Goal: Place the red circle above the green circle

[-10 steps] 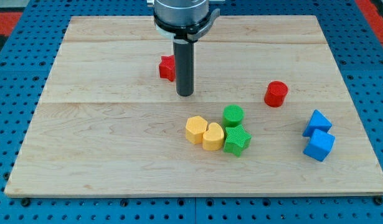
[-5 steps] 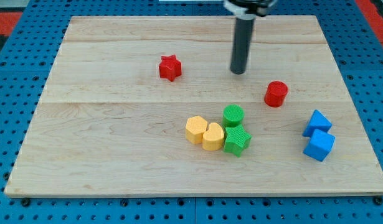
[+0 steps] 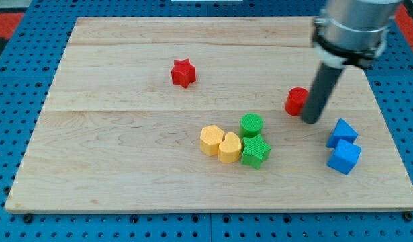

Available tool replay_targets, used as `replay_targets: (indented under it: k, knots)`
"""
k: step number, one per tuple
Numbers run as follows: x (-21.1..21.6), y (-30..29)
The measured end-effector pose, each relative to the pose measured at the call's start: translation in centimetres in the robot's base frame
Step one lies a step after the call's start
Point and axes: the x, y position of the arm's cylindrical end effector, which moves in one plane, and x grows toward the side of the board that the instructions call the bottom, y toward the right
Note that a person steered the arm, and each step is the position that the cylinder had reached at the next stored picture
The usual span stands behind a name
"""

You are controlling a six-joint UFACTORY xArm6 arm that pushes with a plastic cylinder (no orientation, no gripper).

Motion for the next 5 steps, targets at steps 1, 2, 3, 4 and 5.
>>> replay_targets:
  k: [1,2,3,4,5]
  knots:
    - [-1.8,-5.5]
    - [-3.2,-4.8]
    - [-0.8,-2.6]
    - [1.3,-2.9]
    - [-0.2,1.6]
